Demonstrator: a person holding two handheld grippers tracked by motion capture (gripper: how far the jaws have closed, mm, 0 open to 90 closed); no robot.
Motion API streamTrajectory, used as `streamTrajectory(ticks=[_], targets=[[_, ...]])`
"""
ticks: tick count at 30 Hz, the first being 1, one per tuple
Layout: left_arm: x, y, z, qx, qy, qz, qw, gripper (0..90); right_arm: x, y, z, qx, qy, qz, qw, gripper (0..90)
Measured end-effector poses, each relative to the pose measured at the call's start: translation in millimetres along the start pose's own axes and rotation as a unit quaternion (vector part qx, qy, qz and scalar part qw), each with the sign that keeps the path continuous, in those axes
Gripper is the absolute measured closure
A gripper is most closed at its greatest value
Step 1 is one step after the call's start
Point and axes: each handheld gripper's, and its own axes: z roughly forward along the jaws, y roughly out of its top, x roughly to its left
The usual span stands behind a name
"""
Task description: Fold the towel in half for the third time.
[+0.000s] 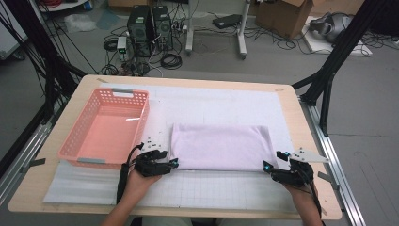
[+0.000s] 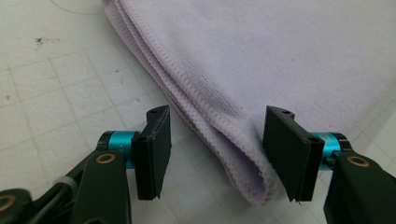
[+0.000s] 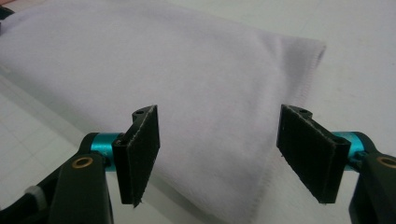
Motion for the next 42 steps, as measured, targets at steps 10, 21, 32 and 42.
streamTrajectory(ticks=[10,21,32,42], targets=[[-5.3,-0.7,1.2,0.001,-0.009,0.016,0.9998,65.3,16.5,22.5,28.5,0.014,0.026,-0.013,0.9995,20.8],[-4.2,-1.5,0.7,-0.003,-0.025,-0.014,0.9996,77.0,42.6,70.1,90.4,0.030,0.087,-0.044,0.9948,20.6],[-2.1,-1.2,0.6,-0.001,-0.030,-0.032,0.9990,76.7,58.5,116.3,146.6,0.053,0.139,-0.066,0.9867,25.5],[-1.5,-1.3,0.8,-0.001,-0.033,-0.034,0.9989,76.7,76.6,148.6,197.9,0.084,0.144,-0.097,0.9812,34.8]])
